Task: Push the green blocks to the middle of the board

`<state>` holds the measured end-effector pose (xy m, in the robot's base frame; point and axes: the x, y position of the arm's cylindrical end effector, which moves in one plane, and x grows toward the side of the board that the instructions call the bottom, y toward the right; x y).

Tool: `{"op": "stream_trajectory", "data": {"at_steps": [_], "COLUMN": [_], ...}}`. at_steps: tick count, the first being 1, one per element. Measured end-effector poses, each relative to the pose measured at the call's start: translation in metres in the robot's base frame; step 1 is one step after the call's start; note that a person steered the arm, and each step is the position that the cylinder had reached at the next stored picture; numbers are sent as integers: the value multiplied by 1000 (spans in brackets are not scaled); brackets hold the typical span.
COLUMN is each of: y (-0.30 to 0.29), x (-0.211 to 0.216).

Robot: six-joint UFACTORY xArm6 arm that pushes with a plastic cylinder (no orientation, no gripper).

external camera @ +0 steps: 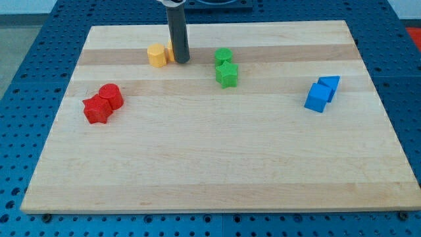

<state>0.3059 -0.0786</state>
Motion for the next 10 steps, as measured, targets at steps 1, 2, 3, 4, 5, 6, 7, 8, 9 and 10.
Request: {"op": "stream_trajectory", "data": {"at_steps": [1,2,3,4,5,6,7,8,9,10], "y": [6,34,54,54,54,54,52,79,79,79], "x": [-8,-37,1,13,-10,-61,-107,-107,-107,-97]}}
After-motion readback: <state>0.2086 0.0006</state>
